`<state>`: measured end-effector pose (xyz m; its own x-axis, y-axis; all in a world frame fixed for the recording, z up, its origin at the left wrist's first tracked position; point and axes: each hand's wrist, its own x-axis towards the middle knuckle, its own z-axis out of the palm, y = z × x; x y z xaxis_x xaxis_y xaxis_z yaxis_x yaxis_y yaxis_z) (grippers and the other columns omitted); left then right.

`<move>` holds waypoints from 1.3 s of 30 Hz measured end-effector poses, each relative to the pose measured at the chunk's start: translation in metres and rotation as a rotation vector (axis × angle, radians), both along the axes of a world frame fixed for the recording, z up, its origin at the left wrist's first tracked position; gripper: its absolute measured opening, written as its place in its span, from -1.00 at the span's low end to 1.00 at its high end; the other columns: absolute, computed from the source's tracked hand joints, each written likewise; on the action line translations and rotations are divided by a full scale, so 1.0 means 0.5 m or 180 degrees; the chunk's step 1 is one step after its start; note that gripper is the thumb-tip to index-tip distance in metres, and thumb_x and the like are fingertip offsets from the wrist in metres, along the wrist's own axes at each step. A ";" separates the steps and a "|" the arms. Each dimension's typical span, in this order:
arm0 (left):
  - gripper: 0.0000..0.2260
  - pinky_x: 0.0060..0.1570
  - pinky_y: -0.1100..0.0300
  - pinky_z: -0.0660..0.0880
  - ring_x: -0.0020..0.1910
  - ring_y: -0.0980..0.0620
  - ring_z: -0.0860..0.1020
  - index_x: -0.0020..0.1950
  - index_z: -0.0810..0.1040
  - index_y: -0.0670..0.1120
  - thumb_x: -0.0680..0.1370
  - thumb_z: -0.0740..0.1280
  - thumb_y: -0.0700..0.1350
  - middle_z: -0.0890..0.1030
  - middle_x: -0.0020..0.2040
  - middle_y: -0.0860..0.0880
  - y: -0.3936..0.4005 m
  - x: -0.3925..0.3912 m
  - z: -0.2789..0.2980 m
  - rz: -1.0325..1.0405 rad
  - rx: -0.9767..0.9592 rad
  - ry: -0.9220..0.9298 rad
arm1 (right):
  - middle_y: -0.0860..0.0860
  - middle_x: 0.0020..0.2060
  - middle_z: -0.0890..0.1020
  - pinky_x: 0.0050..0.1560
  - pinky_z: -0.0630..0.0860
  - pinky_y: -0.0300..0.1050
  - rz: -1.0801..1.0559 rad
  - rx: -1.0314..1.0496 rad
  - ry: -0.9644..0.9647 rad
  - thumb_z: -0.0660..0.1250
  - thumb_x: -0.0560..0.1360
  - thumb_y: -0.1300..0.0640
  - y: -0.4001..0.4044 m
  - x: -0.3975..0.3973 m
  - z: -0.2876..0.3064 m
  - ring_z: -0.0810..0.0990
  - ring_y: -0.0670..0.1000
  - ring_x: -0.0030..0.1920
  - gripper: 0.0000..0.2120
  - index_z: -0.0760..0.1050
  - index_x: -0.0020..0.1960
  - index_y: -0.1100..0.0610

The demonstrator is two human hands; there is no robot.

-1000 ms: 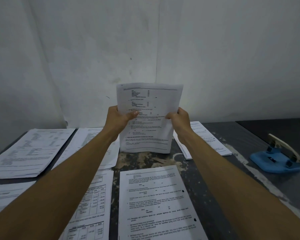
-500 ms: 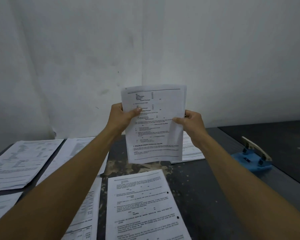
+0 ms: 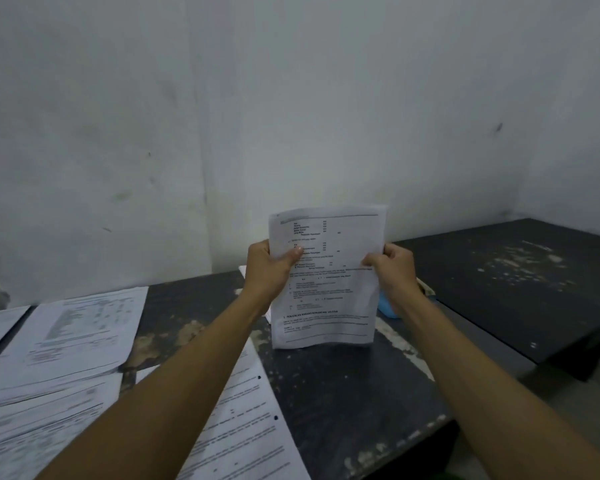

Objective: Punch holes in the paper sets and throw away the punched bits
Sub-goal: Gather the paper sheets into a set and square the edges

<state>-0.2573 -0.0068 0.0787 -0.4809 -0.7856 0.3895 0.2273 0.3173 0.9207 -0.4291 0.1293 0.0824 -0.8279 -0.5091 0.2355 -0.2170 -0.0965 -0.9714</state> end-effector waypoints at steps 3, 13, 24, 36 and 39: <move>-0.94 -0.37 0.32 0.57 -0.24 0.12 0.71 -0.01 0.65 0.00 0.54 0.47 -0.10 0.72 -0.20 0.15 0.023 -0.020 -0.017 -0.0078 0.0094 0.0001 | 0.02 -0.25 0.68 -0.28 0.58 -0.13 -0.0041 0.0029 -0.0072 0.37 0.38 0.38 0.029 -0.010 -0.033 0.61 -0.01 -0.25 -0.86 0.61 -0.21 0.16; -0.83 -0.32 0.28 0.60 -0.20 0.11 0.71 -0.01 0.66 -0.02 0.44 0.56 -0.10 0.73 -0.16 0.11 0.009 -0.017 0.031 -0.0129 -0.0102 -0.0126 | 0.00 -0.04 0.64 -0.27 0.55 -0.23 -0.0009 -0.0312 0.0012 0.37 0.38 0.36 0.042 -0.021 0.027 0.63 -0.05 -0.09 -0.65 0.49 0.12 0.12; -0.83 -0.33 0.28 0.60 -0.20 0.07 0.72 -0.01 0.69 -0.02 0.43 0.58 -0.09 0.74 -0.15 0.09 0.009 -0.019 0.040 -0.0163 -0.0195 -0.0178 | 0.01 0.04 0.60 -0.24 0.53 -0.19 0.0106 -0.0145 0.0405 0.35 0.37 0.24 0.027 -0.010 0.031 0.61 0.00 -0.04 -0.54 0.43 0.26 0.06; -0.82 -0.38 0.32 0.57 -0.24 0.11 0.71 0.01 0.69 -0.03 0.44 0.56 -0.07 0.73 -0.18 0.11 0.019 -0.020 0.043 -0.0058 -0.0219 -0.0191 | 0.03 0.55 0.24 0.50 0.23 0.17 -0.0408 0.0651 0.3284 0.32 0.34 0.16 0.058 -0.001 0.044 0.25 0.07 0.50 -0.28 0.30 0.50 0.04; -0.86 -0.39 0.32 0.57 -0.25 0.10 0.71 -0.03 0.68 -0.03 0.45 0.56 -0.11 0.73 -0.20 0.13 0.019 -0.020 0.045 -0.0080 -0.0207 -0.0121 | -0.04 0.54 0.23 0.41 0.30 -0.16 -0.0243 0.0012 0.2439 0.36 0.37 0.23 0.057 -0.007 0.041 0.26 -0.03 0.48 -0.19 0.15 0.56 -0.01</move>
<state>-0.2672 0.0026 0.1011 -0.5157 -0.7467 0.4202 0.2011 0.3712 0.9065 -0.4324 0.1579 0.1029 -0.4671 -0.4590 0.7558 -0.8354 -0.0511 -0.5473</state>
